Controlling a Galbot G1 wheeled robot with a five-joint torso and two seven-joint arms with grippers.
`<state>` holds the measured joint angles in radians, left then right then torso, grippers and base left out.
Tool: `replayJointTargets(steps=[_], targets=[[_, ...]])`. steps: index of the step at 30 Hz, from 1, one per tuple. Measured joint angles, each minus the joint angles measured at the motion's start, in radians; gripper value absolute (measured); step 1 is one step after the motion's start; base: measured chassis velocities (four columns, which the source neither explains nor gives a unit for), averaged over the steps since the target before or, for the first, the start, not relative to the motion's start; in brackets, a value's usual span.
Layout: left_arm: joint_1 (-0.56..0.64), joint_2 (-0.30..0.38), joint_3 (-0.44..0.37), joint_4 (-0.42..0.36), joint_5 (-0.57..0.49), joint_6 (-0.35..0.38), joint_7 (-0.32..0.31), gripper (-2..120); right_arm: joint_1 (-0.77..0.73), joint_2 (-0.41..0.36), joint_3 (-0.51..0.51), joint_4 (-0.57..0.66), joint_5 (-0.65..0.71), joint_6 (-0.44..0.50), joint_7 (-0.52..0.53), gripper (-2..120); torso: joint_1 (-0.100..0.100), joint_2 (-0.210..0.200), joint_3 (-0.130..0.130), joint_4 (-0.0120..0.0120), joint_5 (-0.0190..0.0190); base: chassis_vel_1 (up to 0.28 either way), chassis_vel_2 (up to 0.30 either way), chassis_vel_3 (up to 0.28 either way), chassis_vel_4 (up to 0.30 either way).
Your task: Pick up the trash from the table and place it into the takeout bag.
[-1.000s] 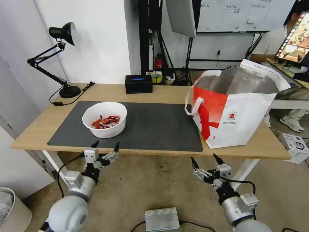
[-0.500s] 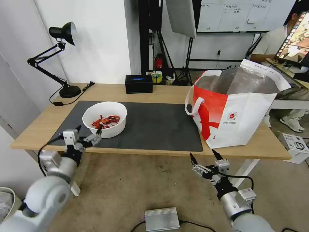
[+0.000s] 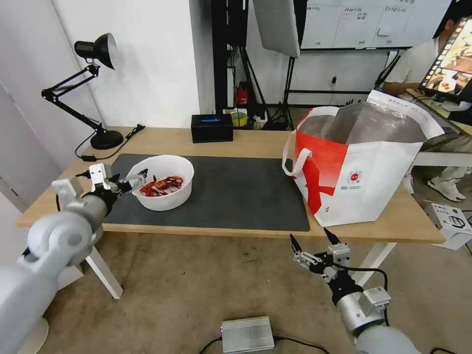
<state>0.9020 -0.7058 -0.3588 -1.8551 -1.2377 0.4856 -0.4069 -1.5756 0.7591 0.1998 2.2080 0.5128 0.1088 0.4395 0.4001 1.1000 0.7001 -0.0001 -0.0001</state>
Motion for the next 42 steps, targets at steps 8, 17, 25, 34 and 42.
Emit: replayJointTargets(steps=[8, 17, 25, 34, 42], targets=[[-0.086, -0.003, 0.073, 0.101, -0.001, 0.078, -0.057, 100, 0.002, 0.001, 0.003, -0.006, -0.007, 0.000, 0.000, 100, 0.000, 0.000, 0.000, 0.0001, 0.0000, 0.000, 0.000, 0.000, 0.000], [-0.121, -0.012, 0.082, 0.129, -0.058, 0.119, -0.105, 100, 0.019, 0.002, 0.001, -0.018, -0.007, 0.000, -0.001, 100, 0.000, 0.000, 0.000, 0.0001, 0.0000, 0.000, 0.000, 0.000, 0.000], [-0.170, -0.016, 0.097, 0.140, -0.165, 0.174, -0.169, 100, 0.014, 0.002, 0.003, -0.019, -0.008, 0.000, -0.001, 100, 0.000, 0.000, 0.000, 0.0000, 0.0001, 0.000, 0.000, 0.000, 0.000], [-0.217, -0.014, 0.125, 0.180, -0.221, 0.229, -0.213, 71, 0.016, -0.002, 0.006, -0.020, -0.008, 0.003, -0.001, 100, 0.000, 0.000, 0.000, 0.0001, 0.0001, 0.000, 0.000, 0.000, 0.000], [-0.233, -0.011, 0.140, 0.187, -0.225, 0.230, -0.221, 40, 0.019, -0.001, 0.007, -0.024, -0.008, 0.005, -0.001, 100, 0.000, 0.000, 0.000, 0.0000, 0.0001, 0.000, 0.000, 0.000, 0.000]])
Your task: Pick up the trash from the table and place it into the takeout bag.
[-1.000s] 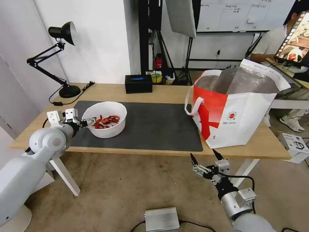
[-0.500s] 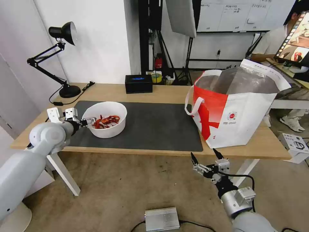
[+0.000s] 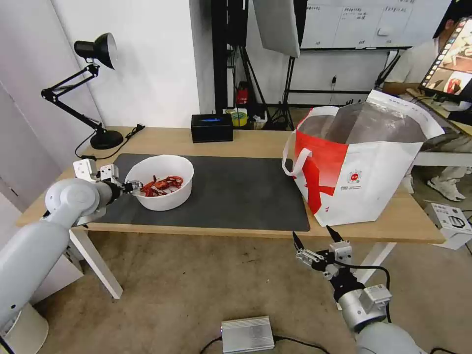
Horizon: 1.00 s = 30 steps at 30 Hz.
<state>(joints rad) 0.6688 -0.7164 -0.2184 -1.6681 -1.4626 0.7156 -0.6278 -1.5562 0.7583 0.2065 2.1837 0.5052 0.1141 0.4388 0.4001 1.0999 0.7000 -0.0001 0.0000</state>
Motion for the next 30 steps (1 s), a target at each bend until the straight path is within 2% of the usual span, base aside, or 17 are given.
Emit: replayJointTargets(steps=[1, 2, 4, 5, 8, 9, 11, 25, 30], targets=[[-0.002, 0.000, 0.002, 0.000, 0.000, 0.000, 0.000, 35, 0.001, 0.001, 0.000, 0.000, 0.000, 0.000, 0.000, 100, 0.000, 0.000, 0.000, 0.0001, 0.0000, 0.000, 0.000, 0.000, 0.000], [-0.002, 0.000, 0.002, 0.000, 0.000, 0.000, 0.000, 35, 0.001, 0.001, 0.000, 0.000, 0.000, 0.000, 0.000, 100, 0.000, 0.000, 0.000, 0.0001, 0.0000, 0.000, 0.000, 0.000, 0.000], [-0.006, -0.002, 0.008, 0.000, 0.000, 0.000, 0.000, 23, 0.003, 0.001, 0.000, -0.001, 0.000, 0.000, 0.000, 100, 0.000, 0.000, 0.000, 0.0000, 0.0000, 0.000, 0.000, 0.000, 0.000], [-0.006, -0.002, 0.008, 0.000, 0.000, 0.000, 0.000, 23, 0.003, 0.001, 0.000, -0.001, 0.000, 0.000, 0.000, 100, 0.000, 0.000, 0.000, 0.0000, 0.0000, 0.000, 0.000, 0.000, 0.000], [-0.007, -0.005, 0.009, -0.003, 0.001, -0.002, 0.000, 11, 0.004, 0.000, 0.001, -0.002, 0.001, 0.000, 0.001, 100, 0.000, 0.000, 0.000, 0.0001, 0.0000, 0.000, 0.000, 0.000, 0.000], [-0.007, -0.005, 0.009, -0.003, 0.001, -0.002, 0.000, 11, 0.004, 0.000, 0.001, -0.002, 0.001, 0.000, 0.001, 100, 0.000, 0.000, 0.000, 0.0001, 0.0000, 0.000, 0.000, 0.000, 0.000], [-0.005, -0.006, 0.009, -0.006, 0.003, -0.003, 0.002, 1, 0.003, 0.000, 0.001, -0.002, 0.001, 0.000, 0.001, 100, 0.000, 0.000, 0.000, 0.0000, 0.0000, 0.000, 0.000, 0.000, 0.000], [-0.016, 0.002, -0.016, -0.049, -0.005, -0.011, 0.002, 0, 0.004, 0.000, 0.002, 0.009, 0.000, -0.001, 0.012, 100, 0.000, 0.000, 0.000, 0.0002, 0.0000, 0.000, 0.000, 0.000, 0.000], [-0.067, 0.007, -0.020, -0.085, -0.064, -0.012, -0.021, 0, 0.002, 0.000, 0.004, 0.029, 0.001, -0.007, 0.021, 100, 0.000, 0.000, 0.000, 0.0000, 0.0000, 0.000, 0.000, 0.000, 0.000]])
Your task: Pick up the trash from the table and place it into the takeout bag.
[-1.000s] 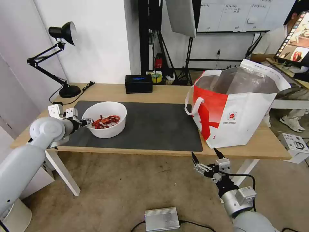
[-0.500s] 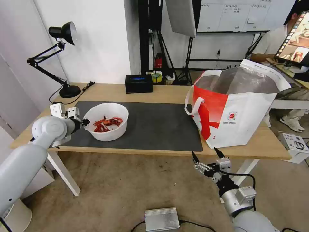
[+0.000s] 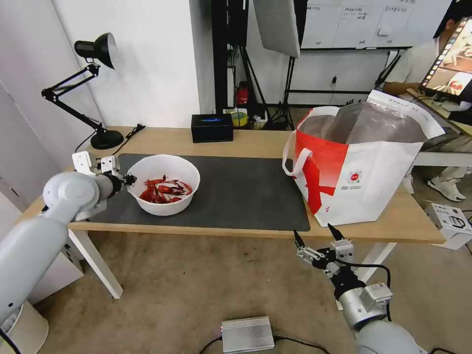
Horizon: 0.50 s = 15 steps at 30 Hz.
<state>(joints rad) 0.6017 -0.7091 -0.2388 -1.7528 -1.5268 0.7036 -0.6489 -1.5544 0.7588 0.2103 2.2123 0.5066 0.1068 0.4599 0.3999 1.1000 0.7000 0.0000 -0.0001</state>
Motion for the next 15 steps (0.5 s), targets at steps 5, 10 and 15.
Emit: replayJointTargets(steps=[5, 10, 15], targets=[[-0.090, 0.011, 0.011, -0.039, -0.074, -0.002, -0.034, 0, -0.009, 0.002, 0.001, 0.013, -0.001, -0.002, 0.002, 100, 0.000, 0.000, 0.000, -0.0002, 0.0000, 0.000, 0.000, 0.000, 0.000], [-0.153, 0.033, 0.028, -0.080, -0.131, -0.004, -0.040, 0, -0.009, 0.007, 0.001, 0.015, -0.003, -0.003, 0.002, 100, 0.000, 0.000, 0.000, 0.0001, 0.0001, 0.000, 0.000, 0.000, 0.000], [-0.272, 0.040, 0.089, -0.129, -0.205, -0.005, -0.040, 0, -0.009, 0.019, -0.004, 0.016, -0.010, -0.006, 0.003, 100, 0.000, 0.000, 0.000, 0.0002, 0.0002, 0.000, 0.000, 0.000, 0.000]])
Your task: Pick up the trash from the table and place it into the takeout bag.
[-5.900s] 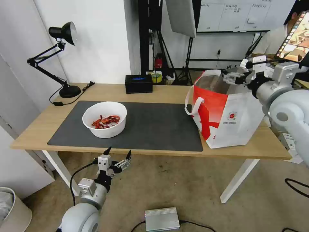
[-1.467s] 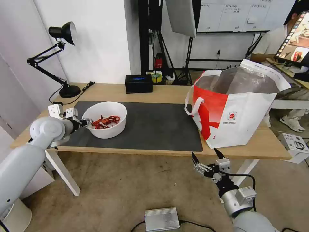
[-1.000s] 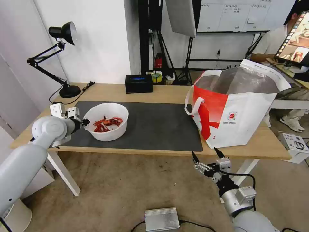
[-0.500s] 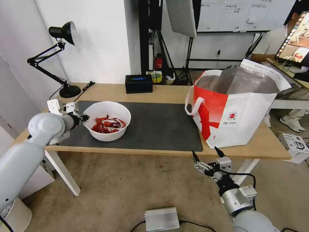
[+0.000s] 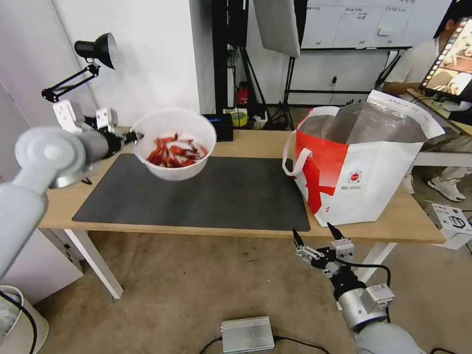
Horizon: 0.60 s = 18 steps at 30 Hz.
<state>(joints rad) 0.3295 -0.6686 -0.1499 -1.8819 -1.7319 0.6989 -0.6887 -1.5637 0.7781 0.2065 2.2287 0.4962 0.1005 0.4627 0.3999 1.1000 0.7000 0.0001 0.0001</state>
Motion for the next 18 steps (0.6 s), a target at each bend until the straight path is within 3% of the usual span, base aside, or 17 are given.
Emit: replayJointTargets(steps=[5, 7, 18], targets=[[-0.093, -0.027, 0.068, 0.008, -0.035, -0.003, 0.000, 0, 0.001, 0.007, -0.002, 0.000, -0.002, -0.004, 0.001, 100, 0.000, 0.000, 0.000, -0.0001, 0.0001, 0.000, 0.000, 0.000, 0.000], [-0.168, -0.075, 0.142, 0.027, -0.046, -0.012, -0.002, 0, -0.007, 0.018, -0.001, 0.005, -0.009, -0.011, 0.003, 100, 0.000, 0.000, 0.000, -0.0002, 0.0001, 0.000, 0.000, 0.000, 0.000], [-0.317, -0.214, 0.276, 0.090, -0.047, -0.026, -0.010, 0, -0.029, 0.029, 0.013, 0.019, -0.017, -0.014, 0.005, 100, 0.000, 0.000, 0.000, -0.0006, 0.0003, 0.000, 0.000, 0.000, 0.000]])
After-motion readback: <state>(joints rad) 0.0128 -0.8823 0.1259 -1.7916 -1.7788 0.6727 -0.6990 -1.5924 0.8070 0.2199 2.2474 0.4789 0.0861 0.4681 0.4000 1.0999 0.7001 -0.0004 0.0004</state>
